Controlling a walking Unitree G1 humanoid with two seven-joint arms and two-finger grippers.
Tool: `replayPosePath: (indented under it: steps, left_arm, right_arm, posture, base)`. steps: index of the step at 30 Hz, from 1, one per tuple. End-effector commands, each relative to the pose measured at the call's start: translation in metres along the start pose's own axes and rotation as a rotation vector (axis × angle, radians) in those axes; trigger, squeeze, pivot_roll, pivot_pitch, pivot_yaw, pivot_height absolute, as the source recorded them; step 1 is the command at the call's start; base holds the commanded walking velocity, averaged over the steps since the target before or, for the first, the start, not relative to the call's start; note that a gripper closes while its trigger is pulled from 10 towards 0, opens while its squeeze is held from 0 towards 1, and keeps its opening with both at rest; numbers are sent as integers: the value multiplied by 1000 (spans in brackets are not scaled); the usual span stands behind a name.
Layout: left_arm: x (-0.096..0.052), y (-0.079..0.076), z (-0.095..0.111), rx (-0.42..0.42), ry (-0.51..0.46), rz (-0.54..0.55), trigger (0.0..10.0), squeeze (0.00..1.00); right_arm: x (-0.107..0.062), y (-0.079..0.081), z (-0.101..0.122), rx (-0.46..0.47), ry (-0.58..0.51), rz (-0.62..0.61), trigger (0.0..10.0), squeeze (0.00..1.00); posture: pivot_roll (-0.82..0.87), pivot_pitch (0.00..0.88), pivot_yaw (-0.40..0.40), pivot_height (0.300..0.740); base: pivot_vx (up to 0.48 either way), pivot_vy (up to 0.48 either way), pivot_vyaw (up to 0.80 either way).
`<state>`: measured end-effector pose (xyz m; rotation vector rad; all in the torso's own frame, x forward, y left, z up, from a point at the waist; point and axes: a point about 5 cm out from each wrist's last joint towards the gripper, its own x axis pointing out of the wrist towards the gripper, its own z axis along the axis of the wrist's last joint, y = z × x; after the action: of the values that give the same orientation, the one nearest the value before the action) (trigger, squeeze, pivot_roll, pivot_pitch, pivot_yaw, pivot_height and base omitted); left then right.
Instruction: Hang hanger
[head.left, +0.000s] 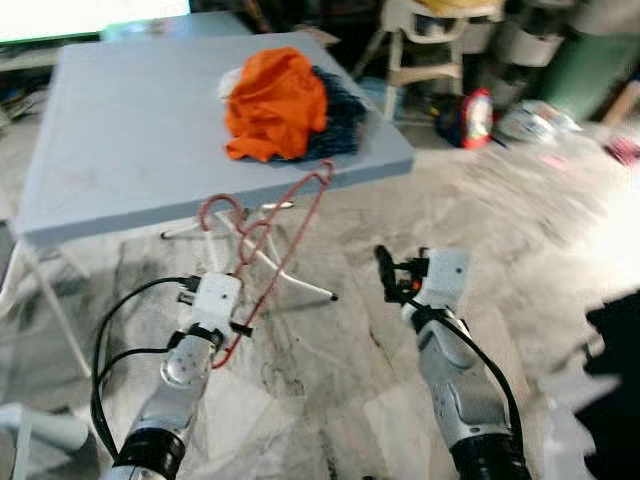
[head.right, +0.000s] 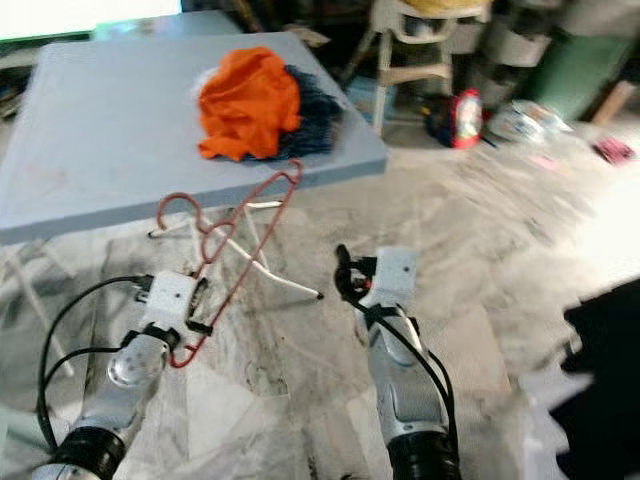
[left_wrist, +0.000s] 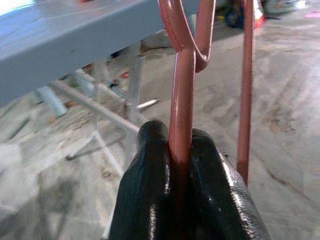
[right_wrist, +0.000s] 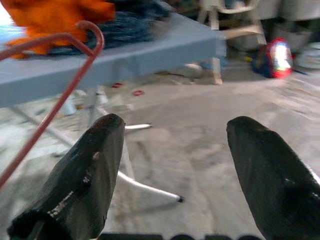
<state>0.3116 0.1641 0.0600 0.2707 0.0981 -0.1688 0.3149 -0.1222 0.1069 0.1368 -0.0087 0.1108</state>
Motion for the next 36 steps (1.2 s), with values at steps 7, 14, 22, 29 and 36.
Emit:
replayPosePath:
  steps: [7,14,22,29,36]
  left_arm:
    - [2,-9,7,-1,-21,-35,10000,0]
    - [2,-9,8,6,-19,-41,10000,0]
    - [3,-11,7,8,-14,-50,10000,0]
    - [2,-15,7,10,-14,-61,10000,0]
    - [1,-16,6,13,-14,-66,10000,0]
  right_arm:
    - [-1,-7,-3,-9,6,-35,10000,0]
    - [2,-8,0,-8,-4,-44,10000,0]
    - [1,-11,-1,-8,1,-57,10000,0]
    - [0,-9,-3,-8,7,-53,10000,0]
    - [-2,-8,-5,-6,16,-51,10000,0]
  posture:
    - [97,156,-17,740]
    - [92,157,-13,740]
    - [86,158,-17,740]
    - [85,162,-20,740]
    - [83,168,-20,740]
  base:
    - [0,347,-65]
    - [0,351,0]
    - [0,347,-417]
    - [0,349,-800]
    - [0,346,-800]
